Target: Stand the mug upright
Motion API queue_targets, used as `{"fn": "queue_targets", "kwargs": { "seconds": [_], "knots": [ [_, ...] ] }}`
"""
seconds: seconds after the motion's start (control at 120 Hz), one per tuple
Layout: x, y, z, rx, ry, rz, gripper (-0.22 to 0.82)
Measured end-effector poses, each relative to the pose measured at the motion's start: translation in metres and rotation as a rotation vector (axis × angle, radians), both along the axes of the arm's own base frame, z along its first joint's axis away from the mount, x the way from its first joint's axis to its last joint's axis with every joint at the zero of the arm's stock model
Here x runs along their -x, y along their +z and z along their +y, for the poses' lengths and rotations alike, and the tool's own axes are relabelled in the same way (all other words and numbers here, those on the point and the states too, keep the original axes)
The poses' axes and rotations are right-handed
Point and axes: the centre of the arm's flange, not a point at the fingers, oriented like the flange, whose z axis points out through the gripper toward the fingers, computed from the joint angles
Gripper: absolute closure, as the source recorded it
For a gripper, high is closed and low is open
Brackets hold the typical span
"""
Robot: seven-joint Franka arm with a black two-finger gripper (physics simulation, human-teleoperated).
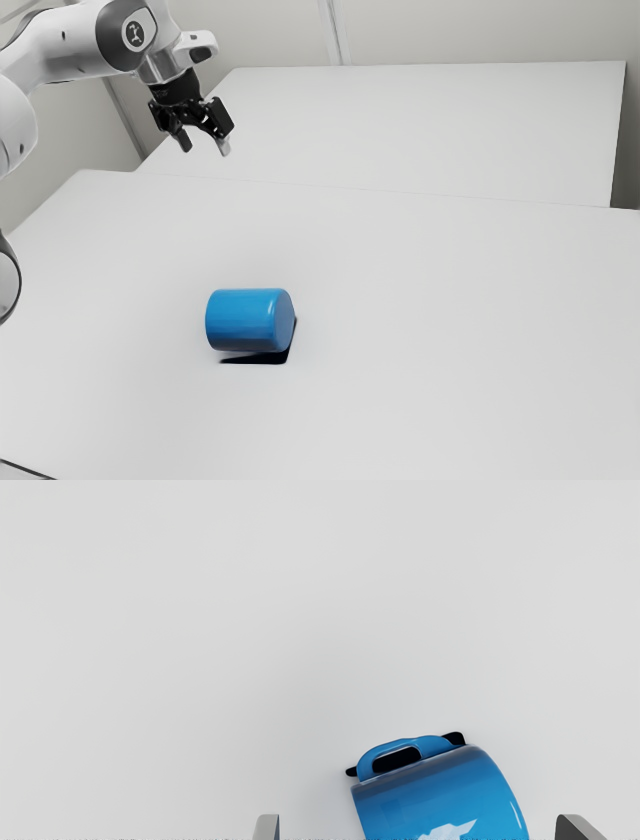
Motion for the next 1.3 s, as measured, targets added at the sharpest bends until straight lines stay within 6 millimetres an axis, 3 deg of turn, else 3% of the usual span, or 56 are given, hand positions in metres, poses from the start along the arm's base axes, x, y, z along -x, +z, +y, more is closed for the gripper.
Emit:
{"fn": "queue_targets", "kwargs": {
  "seconds": [0.183,0.317,0.45,0.583,0.675,0.983,1.3],
  "knots": [
    [0.002,-0.001,0.0,0.002,-0.003,0.011,0.0],
    [0.013,-0.012,-0.001,0.025,0.001,0.046,0.0],
    [0.037,-0.024,0.041,0.189,0.099,0.079,0.0],
    [0.062,-0.069,0.093,0.424,0.216,0.13,0.0],
    [0.079,-0.108,0.11,0.553,0.259,0.17,0.0],
    [0.109,-0.2,0.121,0.784,0.273,0.223,0.0],
    [0.13,-0.266,0.116,0.946,0.263,0.225,0.0]
  ]
}}
